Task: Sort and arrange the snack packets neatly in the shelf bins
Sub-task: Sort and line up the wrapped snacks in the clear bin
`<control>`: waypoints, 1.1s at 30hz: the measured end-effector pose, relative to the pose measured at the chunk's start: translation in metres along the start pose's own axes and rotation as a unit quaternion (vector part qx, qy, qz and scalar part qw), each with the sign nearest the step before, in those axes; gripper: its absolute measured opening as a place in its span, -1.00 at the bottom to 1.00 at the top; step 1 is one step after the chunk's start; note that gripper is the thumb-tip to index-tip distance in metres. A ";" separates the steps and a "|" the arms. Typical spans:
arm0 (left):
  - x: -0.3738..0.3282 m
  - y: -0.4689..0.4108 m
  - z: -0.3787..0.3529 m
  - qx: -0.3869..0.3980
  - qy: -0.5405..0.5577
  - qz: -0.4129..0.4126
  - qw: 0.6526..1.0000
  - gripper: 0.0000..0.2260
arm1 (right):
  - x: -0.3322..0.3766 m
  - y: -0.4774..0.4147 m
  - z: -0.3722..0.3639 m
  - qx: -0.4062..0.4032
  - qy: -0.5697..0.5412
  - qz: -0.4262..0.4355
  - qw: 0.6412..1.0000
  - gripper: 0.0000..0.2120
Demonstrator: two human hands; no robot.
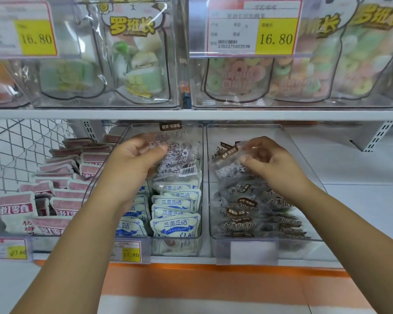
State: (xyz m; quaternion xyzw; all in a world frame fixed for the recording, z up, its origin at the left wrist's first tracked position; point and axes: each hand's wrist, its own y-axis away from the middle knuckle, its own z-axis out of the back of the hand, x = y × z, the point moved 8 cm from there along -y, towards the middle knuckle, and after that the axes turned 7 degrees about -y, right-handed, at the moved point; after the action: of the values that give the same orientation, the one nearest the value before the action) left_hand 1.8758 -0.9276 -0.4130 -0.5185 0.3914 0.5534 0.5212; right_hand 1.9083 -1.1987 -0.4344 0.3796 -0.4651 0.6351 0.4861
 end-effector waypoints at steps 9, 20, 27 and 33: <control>0.002 0.001 -0.012 0.005 0.013 0.015 1.000 -0.94 | -0.012 -0.002 0.002 0.020 0.041 -0.064 0.997 -0.78; -0.003 0.016 -0.034 0.037 -0.045 0.012 0.998 -0.88 | 0.026 0.029 0.015 -0.051 -0.071 0.030 0.996 -0.87; -0.006 0.042 -0.071 0.104 -0.024 -0.005 0.994 -0.67 | 0.058 0.065 -0.018 0.008 -0.023 0.079 0.997 -0.84; 0.003 0.050 -0.082 0.165 0.000 0.014 0.986 -0.64 | 0.055 0.068 -0.008 -0.009 0.054 0.071 0.996 -0.59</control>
State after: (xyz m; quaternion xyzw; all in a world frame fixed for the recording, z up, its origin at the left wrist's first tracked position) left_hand 1.8406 -1.0140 -0.4342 -0.4203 0.4843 0.4885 0.5918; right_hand 1.8291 -1.1832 -0.3998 0.3063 -0.4692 0.6833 0.4681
